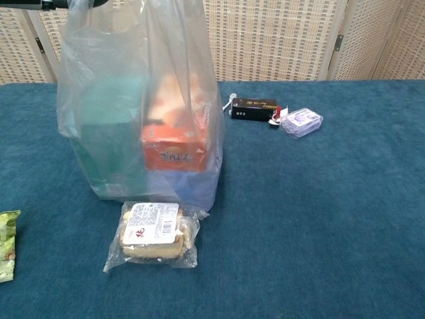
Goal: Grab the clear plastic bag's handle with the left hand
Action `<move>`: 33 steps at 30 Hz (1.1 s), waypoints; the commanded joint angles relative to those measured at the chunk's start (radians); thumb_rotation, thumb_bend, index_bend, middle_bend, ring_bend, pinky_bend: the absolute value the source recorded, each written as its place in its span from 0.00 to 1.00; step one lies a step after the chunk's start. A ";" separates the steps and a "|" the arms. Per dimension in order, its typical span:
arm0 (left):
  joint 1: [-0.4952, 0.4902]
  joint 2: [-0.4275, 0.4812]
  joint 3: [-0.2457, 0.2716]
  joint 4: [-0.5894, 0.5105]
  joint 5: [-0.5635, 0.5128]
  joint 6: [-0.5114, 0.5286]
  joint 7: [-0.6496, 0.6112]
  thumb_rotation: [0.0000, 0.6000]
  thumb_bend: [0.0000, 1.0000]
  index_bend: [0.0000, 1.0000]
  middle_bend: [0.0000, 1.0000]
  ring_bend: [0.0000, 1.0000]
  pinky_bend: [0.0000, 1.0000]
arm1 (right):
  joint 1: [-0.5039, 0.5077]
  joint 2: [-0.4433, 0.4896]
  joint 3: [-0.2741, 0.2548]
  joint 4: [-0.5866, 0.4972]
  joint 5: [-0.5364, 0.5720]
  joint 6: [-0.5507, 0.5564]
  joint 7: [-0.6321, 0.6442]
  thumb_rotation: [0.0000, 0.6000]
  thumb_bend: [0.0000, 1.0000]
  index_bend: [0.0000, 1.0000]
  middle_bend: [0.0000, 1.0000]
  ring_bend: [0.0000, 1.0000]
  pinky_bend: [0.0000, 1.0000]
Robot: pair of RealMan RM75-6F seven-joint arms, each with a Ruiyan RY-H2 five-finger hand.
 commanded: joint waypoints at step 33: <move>-0.068 -0.014 0.060 0.014 0.109 0.019 -0.181 0.00 0.21 0.21 0.31 0.35 0.36 | 0.189 -0.201 0.012 0.351 -0.076 0.123 0.018 1.00 0.26 0.00 0.10 0.00 0.01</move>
